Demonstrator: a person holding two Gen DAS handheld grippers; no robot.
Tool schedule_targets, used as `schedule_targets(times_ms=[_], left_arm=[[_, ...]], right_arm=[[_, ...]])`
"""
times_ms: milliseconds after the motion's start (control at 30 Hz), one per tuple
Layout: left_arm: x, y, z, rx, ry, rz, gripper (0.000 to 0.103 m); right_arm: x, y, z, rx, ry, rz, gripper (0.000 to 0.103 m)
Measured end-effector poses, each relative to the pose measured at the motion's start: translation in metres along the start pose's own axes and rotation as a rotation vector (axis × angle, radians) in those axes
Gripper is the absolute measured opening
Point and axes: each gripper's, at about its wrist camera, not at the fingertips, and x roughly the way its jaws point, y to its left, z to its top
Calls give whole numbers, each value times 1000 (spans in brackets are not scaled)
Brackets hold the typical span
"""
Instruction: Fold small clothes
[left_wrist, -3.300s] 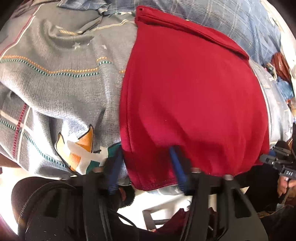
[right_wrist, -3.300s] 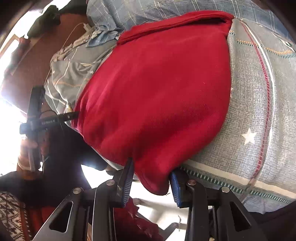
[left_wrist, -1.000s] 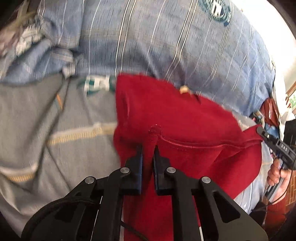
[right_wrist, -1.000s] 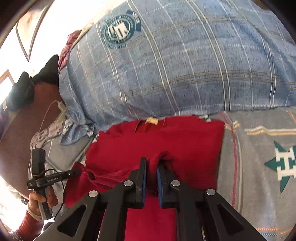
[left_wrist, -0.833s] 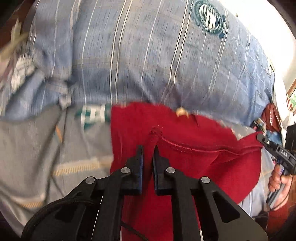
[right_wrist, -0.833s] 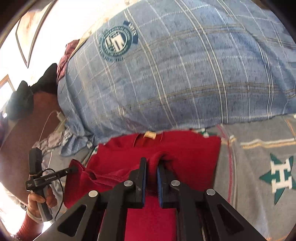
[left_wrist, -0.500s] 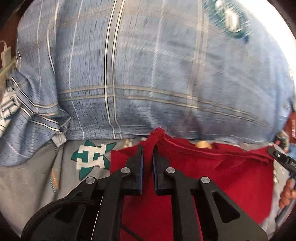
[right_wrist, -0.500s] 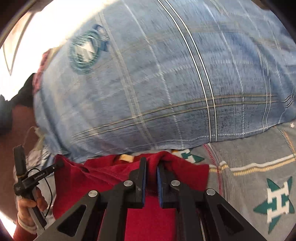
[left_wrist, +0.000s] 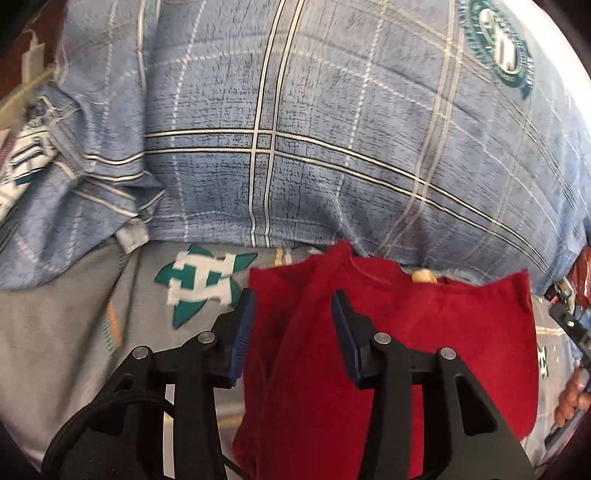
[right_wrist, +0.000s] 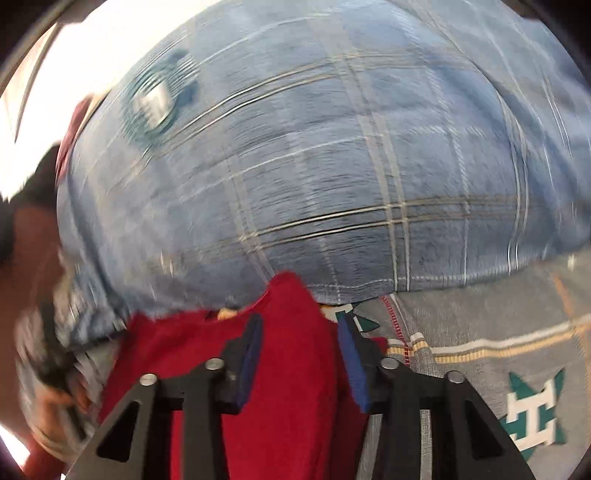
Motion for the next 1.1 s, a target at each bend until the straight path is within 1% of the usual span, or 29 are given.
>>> schedule_targets(times_ms=[67, 100, 167, 200, 233, 267, 300, 333, 367, 433, 500, 567, 600, 633, 700, 733, 767, 800, 833, 867, 933, 967, 1000, 1100], left_arm=[[-7, 0, -12, 5, 10, 5, 42], [-7, -6, -17, 10, 21, 18, 42], [5, -8, -29, 25, 67, 91, 42], [11, -7, -33, 24, 84, 117, 42], [20, -1, -37, 8, 103, 122, 42], [24, 2, -39, -18, 112, 107, 45], [25, 6, -42, -38, 111, 98, 48], [23, 10, -41, -64, 107, 88, 49], [19, 13, -41, -79, 107, 78, 50], [10, 14, -42, -81, 105, 78, 50], [-2, 14, -45, -70, 96, 82, 49], [-22, 13, -52, -51, 64, 99, 49], [-29, 12, -57, -45, 54, 113, 50], [-37, 11, -62, -43, 52, 127, 50], [-43, 7, -72, -46, 59, 139, 50], [-47, 6, -79, -50, 63, 141, 50], [-51, 5, -86, -53, 59, 140, 50], [-53, 4, -89, -56, 57, 143, 50], [-54, 6, -96, -63, 56, 153, 50], [-54, 8, -102, -73, 53, 157, 50], [-51, 9, -107, -88, 42, 154, 50], [-48, 11, -109, -97, 37, 151, 50], [-43, 13, -112, -114, 35, 142, 50], [-31, 23, -115, -188, 48, 105, 50]], right_arm=[[12, 15, -4, -50, 33, 1, 36], [22, 20, -5, -59, 51, -17, 36], [45, 21, -4, -51, 75, -63, 36], [60, 17, -2, -27, 92, -98, 36], [76, 10, 0, -4, 120, -136, 36], [91, 1, -1, 17, 167, -170, 36], [103, -7, -3, 53, 219, -186, 34], [107, -11, -4, 85, 241, -181, 34], [100, -9, -4, 83, 215, -182, 34], [83, 2, -2, 33, 181, -191, 35], [55, 15, -7, -16, 144, -174, 37], [33, 25, -14, -48, 123, -137, 42], [24, 29, -22, -74, 122, -120, 47], [23, 32, -29, -95, 140, -113, 47], [46, 35, -49, -144, 294, -106, 48], [51, 38, -54, -180, 304, -130, 48], [47, 48, -53, -233, 268, -168, 48], [46, 59, -49, -260, 286, -195, 48], [44, 68, -44, -253, 284, -178, 48], [36, 82, -36, -230, 244, -105, 48], [37, 110, -21, -228, 221, -28, 48], [39, 128, -15, -239, 222, 17, 48], [47, 151, -10, -244, 230, 88, 48], [76, 193, -4, -211, 277, 196, 48]])
